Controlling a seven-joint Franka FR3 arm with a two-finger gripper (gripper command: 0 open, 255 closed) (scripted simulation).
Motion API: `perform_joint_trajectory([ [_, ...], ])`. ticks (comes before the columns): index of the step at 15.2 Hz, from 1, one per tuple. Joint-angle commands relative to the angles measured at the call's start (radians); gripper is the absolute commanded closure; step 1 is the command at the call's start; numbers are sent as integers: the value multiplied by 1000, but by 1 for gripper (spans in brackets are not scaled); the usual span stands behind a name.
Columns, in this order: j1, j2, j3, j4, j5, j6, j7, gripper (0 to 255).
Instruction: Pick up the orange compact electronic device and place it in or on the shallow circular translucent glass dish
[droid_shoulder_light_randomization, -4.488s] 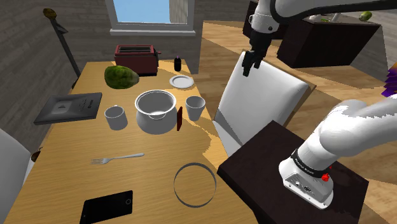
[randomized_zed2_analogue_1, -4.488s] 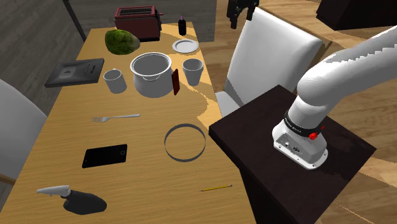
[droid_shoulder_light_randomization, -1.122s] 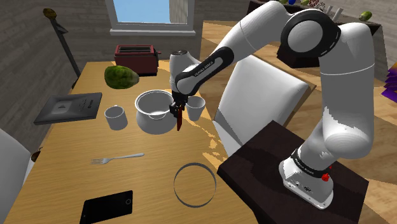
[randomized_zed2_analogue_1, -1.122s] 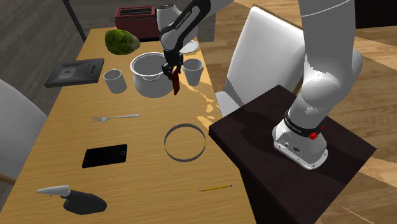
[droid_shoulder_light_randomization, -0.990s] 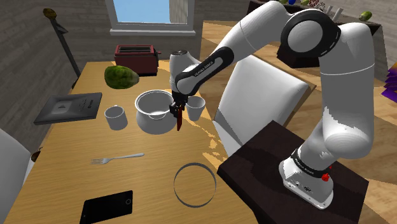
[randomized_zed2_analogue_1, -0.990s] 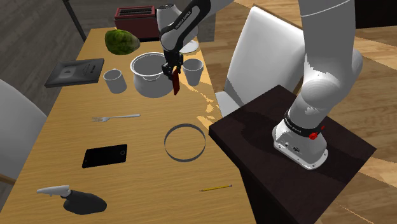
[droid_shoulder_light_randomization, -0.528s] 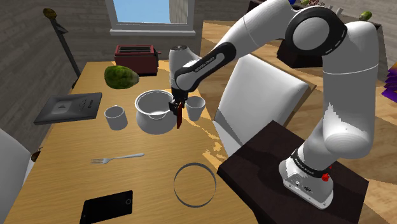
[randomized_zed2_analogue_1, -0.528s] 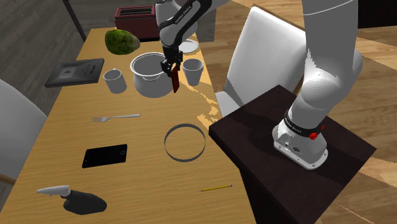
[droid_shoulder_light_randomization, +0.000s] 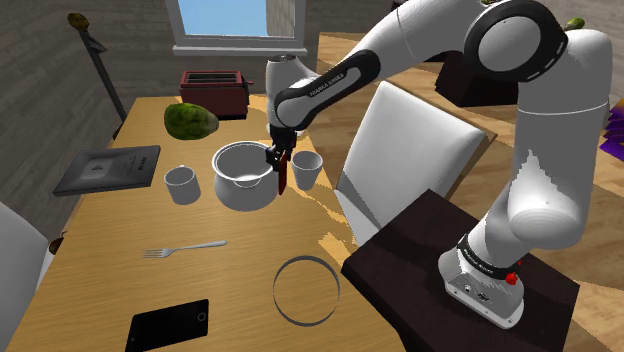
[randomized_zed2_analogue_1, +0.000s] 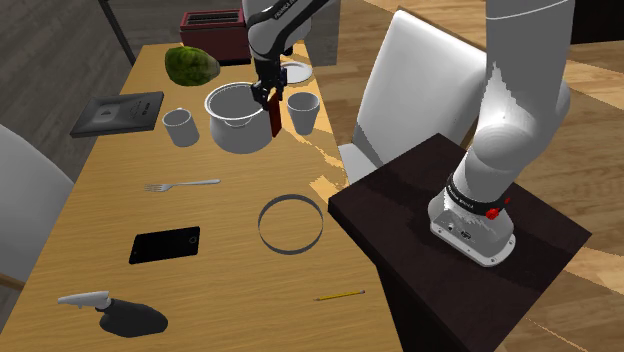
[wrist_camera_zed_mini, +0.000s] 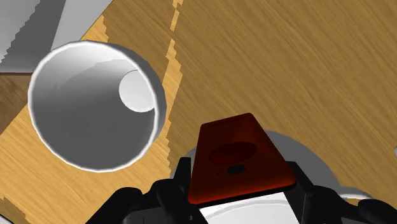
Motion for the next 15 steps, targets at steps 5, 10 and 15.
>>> perform_joint_trajectory([
  [5, -4, -48, 6, 17, 11, -64, -6, 255],
  [10, 26, -164, 32, -126, 25, -37, 48, 255],
  [15, 68, -290, 72, -280, 48, -7, 121, 255],
])
